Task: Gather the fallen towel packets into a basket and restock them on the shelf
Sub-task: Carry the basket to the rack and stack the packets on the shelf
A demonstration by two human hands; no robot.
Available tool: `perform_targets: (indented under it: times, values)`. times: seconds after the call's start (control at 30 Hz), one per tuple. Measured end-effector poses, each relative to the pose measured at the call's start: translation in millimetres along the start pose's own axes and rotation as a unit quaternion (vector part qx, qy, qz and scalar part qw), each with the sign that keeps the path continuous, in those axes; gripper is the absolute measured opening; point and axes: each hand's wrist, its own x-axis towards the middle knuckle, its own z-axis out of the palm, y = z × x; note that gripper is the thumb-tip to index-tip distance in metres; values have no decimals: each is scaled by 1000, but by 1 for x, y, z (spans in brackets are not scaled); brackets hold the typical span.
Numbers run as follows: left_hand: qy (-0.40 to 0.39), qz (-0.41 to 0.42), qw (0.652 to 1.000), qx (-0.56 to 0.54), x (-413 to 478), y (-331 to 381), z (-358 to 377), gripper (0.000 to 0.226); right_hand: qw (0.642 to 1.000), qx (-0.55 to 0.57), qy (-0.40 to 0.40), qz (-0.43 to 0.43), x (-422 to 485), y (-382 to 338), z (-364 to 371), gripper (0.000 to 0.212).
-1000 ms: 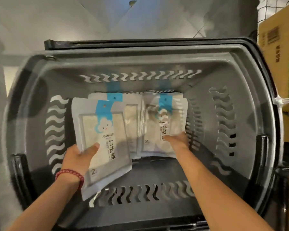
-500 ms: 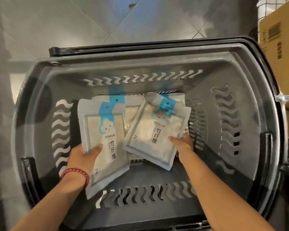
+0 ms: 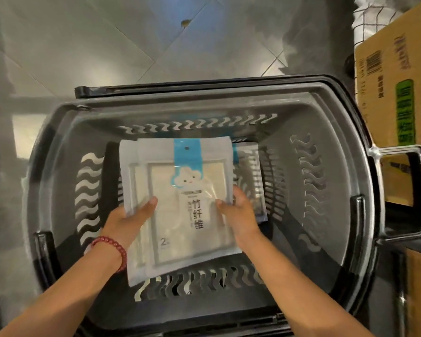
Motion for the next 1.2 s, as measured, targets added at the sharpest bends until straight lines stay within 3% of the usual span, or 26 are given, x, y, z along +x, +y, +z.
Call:
perform_targets:
  times: [0.13, 0.27, 0.33, 0.4, 0.47, 0.57, 0.7, 0.9, 1.07, 1.2]
  values:
    - [20, 4, 1000, -6, 3, 6, 9, 18, 999, -41, -17, 29, 12, 8, 30, 26]
    - [70, 47, 996, 21, 12, 4, 13, 22, 986, -127, 102, 41, 42, 16, 15, 24]
    - [78, 55, 995, 29, 19, 0, 11, 23, 965, -176, 179, 73, 59, 18, -10, 34]
    - [80, 56, 995, 35, 26, -5, 8, 20, 940, -224, 219, 132, 74, 21, -38, 64]
    - [83, 61, 994, 43, 31, -11, 6, 21, 930, -257, 188, 182, 81, 25, -59, 83]
    - [77, 66, 994, 51, 36, -17, 4, 21, 934, -254, 131, 213, 85, 33, -71, 92]
    - [84, 59, 993, 57, 40, -18, 4, 23, 941, -239, 176, 161, 84, 41, -69, 83]
    - [81, 45, 994, 62, 35, -15, 7, 22, 942, -211, 253, 59, 61, 29, -60, 34]
    - [91, 34, 993, 67, 24, -4, 15, 31, 889, -312, 318, -103, 18, 6, -53, 24]
    - [77, 21, 995, 61, 15, 4, 17, 30, 934, -196, 276, -114, -3, -7, -53, 24]
